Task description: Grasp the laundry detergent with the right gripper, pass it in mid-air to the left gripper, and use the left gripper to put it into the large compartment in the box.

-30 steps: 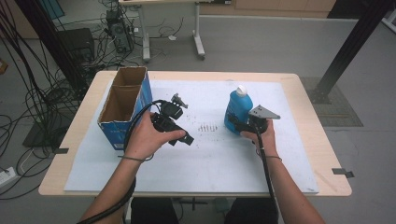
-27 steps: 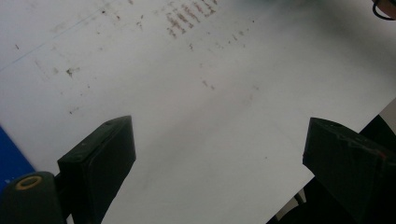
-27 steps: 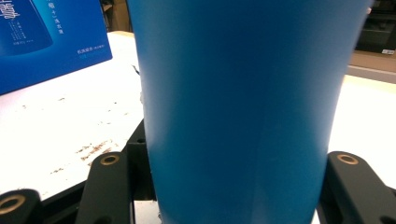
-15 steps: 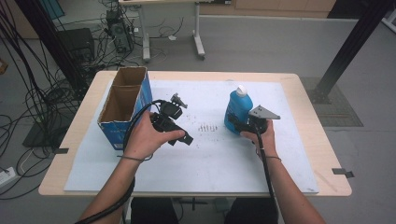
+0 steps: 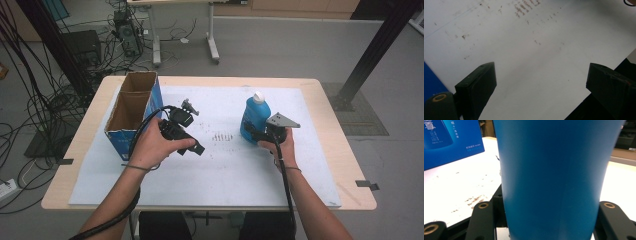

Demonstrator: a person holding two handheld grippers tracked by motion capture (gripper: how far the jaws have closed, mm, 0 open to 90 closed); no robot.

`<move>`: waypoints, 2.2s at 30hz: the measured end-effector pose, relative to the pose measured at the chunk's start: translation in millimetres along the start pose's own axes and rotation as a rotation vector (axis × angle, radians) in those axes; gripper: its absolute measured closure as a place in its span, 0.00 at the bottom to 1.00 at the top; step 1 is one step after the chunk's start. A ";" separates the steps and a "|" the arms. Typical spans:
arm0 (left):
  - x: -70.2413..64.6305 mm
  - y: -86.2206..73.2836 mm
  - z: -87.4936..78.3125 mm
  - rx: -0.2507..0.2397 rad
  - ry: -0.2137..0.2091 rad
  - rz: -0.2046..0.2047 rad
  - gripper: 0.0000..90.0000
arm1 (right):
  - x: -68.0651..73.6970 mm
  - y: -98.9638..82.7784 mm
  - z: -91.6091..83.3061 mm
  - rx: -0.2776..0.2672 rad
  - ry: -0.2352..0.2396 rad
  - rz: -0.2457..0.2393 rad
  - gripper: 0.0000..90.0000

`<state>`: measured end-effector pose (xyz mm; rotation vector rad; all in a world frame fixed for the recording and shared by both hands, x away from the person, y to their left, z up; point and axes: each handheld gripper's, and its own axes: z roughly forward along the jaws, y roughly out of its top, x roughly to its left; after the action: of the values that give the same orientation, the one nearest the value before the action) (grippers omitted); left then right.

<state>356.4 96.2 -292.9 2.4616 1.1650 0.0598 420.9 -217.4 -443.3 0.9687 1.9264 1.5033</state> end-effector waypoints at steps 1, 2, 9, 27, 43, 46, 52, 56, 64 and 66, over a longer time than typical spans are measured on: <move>1.2 -0.6 -0.6 -0.001 0.002 -0.001 0.11 | -0.2 0.6 -0.3 0.006 0.004 -0.002 0.48; 2.7 -1.4 -1.8 -0.005 0.004 0.002 0.11 | -0.3 0.7 -0.5 0.007 0.005 -0.003 0.48; 9.2 -1.2 -9.5 0.006 0.003 0.039 0.11 | -0.2 3.9 -7.9 0.038 0.042 0.002 0.48; 9.1 21.1 -43.8 0.030 0.036 0.155 0.10 | 9.7 29.1 -31.2 0.040 0.175 -0.034 0.48; 5.0 33.6 -63.4 0.024 0.006 0.237 0.10 | 20.4 47.8 -44.1 0.058 0.335 -0.064 0.48; 3.7 35.2 -64.7 0.023 -0.002 0.242 0.10 | 23.6 51.1 -44.8 0.061 0.371 -0.057 0.48; 2.7 35.8 -64.9 0.034 -0.022 0.268 0.10 | 31.2 56.5 -46.6 0.067 0.439 -0.055 0.48; 2.2 37.8 -67.1 0.045 -0.031 0.301 0.10 | 35.9 60.1 -48.6 0.071 0.477 -0.069 0.48; -2.7 42.5 -73.6 0.071 -0.052 0.388 0.10 | 41.1 65.8 -50.4 0.081 0.549 -0.079 0.48; -5.5 45.0 -77.0 0.093 -0.051 0.429 0.10 | 42.3 67.2 -50.4 0.082 0.572 -0.085 0.48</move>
<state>369.5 93.6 -204.5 2.7359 0.6146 0.0673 371.8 -205.6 -363.9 0.5049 2.3960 1.7979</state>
